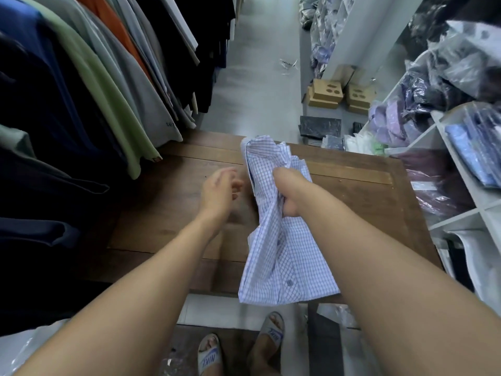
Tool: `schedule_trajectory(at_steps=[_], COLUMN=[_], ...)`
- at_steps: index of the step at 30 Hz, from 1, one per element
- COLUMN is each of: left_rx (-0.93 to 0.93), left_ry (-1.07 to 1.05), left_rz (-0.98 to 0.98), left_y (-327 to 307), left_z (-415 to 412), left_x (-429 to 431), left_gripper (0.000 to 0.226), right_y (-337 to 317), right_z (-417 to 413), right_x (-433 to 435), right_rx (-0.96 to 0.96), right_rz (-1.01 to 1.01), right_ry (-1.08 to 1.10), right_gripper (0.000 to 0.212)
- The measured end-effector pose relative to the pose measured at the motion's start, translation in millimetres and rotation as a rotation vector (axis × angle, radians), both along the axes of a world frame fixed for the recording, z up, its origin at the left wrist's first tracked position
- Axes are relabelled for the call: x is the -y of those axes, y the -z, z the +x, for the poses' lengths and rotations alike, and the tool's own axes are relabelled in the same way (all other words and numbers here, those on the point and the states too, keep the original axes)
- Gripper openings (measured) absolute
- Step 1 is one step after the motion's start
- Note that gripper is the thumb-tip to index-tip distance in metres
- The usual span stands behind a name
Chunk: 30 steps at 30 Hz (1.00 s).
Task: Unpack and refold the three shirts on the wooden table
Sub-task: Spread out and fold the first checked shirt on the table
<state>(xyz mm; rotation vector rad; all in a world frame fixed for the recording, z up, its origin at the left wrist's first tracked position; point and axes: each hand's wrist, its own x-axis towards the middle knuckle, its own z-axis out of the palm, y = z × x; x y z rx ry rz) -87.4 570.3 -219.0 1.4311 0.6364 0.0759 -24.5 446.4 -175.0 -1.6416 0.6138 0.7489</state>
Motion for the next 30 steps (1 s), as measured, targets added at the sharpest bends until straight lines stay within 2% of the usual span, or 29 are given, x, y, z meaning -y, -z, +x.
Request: schedule_trajectory(at_steps=[2,5,7,10,13,16,18,19,21,23,26,30], left_rx=[-0.13,-0.234,-0.2,-0.05,0.027,0.022,-0.084,-0.164,-0.329,-0.424,-0.354,-0.292], left_ry=[-0.006,0.034,0.036,-0.033,0.008,0.128,0.167,0.188,0.305,0.416,0.431,0.323], left_rz=[0.05,-0.045,-0.173,-0.508,-0.562,-0.477,-0.359,-0.234,0.078,0.255,0.306,0.348], left_y=[12,22,17,2,-17,-31,-31,-25,-15,-9,2,9], left_z=[-1,-6,-13,-16,-17,-18,-22,-24,-31,-41,-46,-44], left_x=[-9,-8,-4,-3,-7,-13,-21,-25,-33,-32,-28,-26], left_gripper=[0.027,0.032,0.045,0.065,0.072,0.056,0.039,0.034,0.043,0.057,0.047,0.052], right_y=[-1,-9,-13,-17,-21,-16,-9,-4,14,38,56,60], right_z=[-5,-15,-18,-19,-21,-22,-23,-27,-37,-46,-50,-43], right_x=[14,27,35,48,59,75,85,89,93,97,95,92], right_rx=[-0.025,-0.065,-0.026,0.055,0.136,0.158,0.127,0.092,0.02,0.011,0.077,0.141], right_rz=[0.135,0.364,0.518,0.714,0.737,0.654,0.507,0.38,0.046,-0.159,-0.214,-0.235], right_ry=[-0.001,-0.084,-0.13,-0.09,-0.016,0.024,0.019,0.01,-0.005,0.012,0.085,0.136], right_gripper=[0.031,0.036,0.036,0.041,0.034,0.036,0.035,0.032,0.026,0.031,0.035,0.031])
